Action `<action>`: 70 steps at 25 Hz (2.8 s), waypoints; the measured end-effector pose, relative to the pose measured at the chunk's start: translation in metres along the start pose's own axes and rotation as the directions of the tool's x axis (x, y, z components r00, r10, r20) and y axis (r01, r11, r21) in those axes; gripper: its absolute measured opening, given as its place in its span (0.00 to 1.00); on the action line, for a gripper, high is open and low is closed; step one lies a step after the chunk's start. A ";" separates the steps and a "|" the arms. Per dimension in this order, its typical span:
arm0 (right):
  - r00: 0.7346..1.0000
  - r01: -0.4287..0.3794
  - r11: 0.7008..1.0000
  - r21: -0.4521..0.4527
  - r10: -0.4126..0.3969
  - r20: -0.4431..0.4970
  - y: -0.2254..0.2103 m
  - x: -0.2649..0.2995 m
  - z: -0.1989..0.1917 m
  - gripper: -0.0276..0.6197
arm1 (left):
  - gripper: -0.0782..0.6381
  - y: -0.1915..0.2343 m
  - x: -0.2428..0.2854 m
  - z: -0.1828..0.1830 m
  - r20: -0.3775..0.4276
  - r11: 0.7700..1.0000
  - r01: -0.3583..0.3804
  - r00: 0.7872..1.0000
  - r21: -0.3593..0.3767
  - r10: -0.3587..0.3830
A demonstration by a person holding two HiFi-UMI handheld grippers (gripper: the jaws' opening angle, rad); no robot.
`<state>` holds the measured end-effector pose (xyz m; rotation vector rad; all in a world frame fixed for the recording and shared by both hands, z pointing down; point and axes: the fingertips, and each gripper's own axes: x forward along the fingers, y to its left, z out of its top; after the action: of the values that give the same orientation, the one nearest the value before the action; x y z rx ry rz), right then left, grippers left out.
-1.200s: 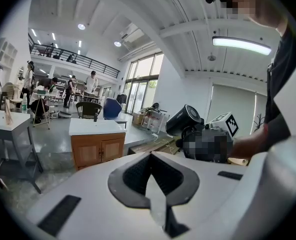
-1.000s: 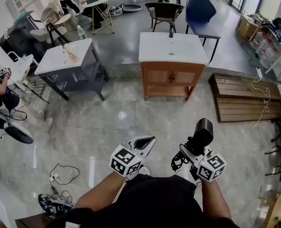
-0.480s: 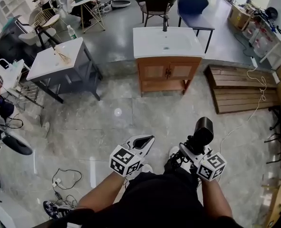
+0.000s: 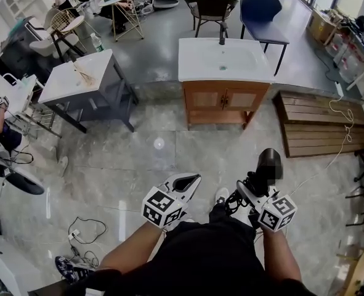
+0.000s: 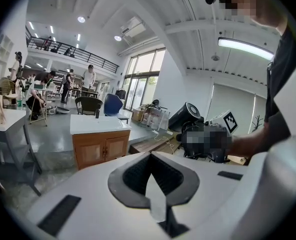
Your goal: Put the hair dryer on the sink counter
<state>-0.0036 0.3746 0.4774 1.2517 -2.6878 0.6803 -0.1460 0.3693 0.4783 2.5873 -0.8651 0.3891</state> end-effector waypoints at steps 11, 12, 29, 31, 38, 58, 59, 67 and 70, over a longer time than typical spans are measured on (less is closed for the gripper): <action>0.996 -0.082 0.996 -0.018 0.083 0.034 -0.096 0.045 0.069 0.36 | 0.11 0.047 0.093 0.086 0.046 0.998 -0.064 0.997 -0.009 0.064; 0.996 -0.087 0.996 -0.023 0.088 0.031 -0.105 0.047 0.072 0.36 | 0.11 0.050 0.102 0.091 0.051 0.997 -0.072 0.996 -0.006 0.072; 0.993 -0.118 0.993 0.022 0.118 -0.018 -0.203 0.067 0.085 0.36 | 0.11 0.067 0.196 0.109 -0.013 0.993 -0.119 0.993 -0.014 0.119; 0.993 -0.114 0.993 0.031 0.115 -0.012 -0.208 0.070 0.086 0.36 | 0.11 0.071 0.205 0.110 -0.020 0.994 -0.112 0.994 -0.010 0.112; 0.997 -0.072 0.997 0.032 0.072 -0.011 -0.240 0.088 0.098 0.36 | 0.11 0.090 0.241 0.133 -0.037 0.998 -0.048 0.998 0.033 0.049; 0.999 0.014 0.999 0.035 -0.013 -0.038 -0.321 0.232 0.175 0.36 | 0.11 0.261 0.319 0.213 -0.030 1.000 0.000 1.000 0.026 0.001; 0.999 0.020 0.999 0.036 -0.018 -0.042 -0.324 0.239 0.177 0.36 | 0.11 0.270 0.322 0.217 -0.030 1.000 0.002 1.000 0.026 -0.001; 0.996 0.075 0.996 0.038 -0.072 -0.058 -0.340 0.294 0.192 0.36 | 0.11 0.334 0.333 0.237 -0.011 0.999 0.036 0.999 0.028 -0.036; 0.994 0.095 0.995 0.027 -0.093 -0.063 -0.347 0.309 0.202 0.36 | 0.11 0.355 0.337 0.244 -0.005 0.999 0.038 0.999 0.027 -0.038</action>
<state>0.0722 -0.1254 0.5032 1.3323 -2.5610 0.7370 -0.0731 -0.1730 0.4830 2.6221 -0.8138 0.3979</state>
